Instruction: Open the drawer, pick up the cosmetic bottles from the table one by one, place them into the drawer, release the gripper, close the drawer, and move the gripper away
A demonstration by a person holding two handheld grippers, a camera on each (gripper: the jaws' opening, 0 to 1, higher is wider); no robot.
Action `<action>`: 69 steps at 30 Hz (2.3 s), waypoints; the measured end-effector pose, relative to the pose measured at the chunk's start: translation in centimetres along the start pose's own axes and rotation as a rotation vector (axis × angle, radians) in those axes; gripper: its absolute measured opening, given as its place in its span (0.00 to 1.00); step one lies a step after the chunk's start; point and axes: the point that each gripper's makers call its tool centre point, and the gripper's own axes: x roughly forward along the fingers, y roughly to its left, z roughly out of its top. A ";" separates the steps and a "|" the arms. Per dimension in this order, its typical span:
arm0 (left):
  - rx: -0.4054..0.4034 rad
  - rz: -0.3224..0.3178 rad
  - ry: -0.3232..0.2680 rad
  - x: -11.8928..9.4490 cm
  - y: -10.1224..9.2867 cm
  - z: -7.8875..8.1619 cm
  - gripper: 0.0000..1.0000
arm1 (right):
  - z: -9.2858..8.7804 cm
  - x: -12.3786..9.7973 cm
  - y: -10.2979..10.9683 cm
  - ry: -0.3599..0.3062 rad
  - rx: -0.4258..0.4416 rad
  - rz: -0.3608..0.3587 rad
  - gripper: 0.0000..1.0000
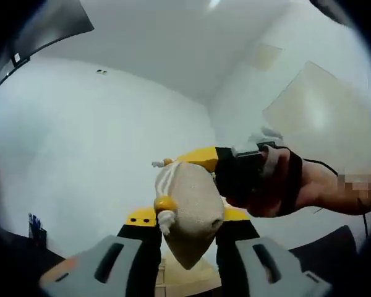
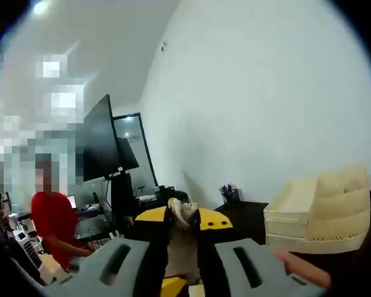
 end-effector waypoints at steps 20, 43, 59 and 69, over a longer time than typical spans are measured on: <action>-0.047 -0.079 0.053 0.4 -1.1 -2.1 0.59 | 4.3 0.3 -2.8 -0.061 -0.243 -0.095 0.08; -0.076 -0.116 0.247 0.7 1.5 -6.4 0.59 | 5.8 -2.4 -9.0 -0.081 -0.504 -0.313 0.08; -0.138 -0.198 0.447 0.4 4.7 -11.2 0.78 | 7.7 -2.7 -17.5 -0.075 -0.468 -0.450 0.08; -0.173 -0.226 0.567 0.0 5.1 -14.5 0.88 | 9.0 -2.1 -21.6 -0.070 -0.496 -0.519 0.09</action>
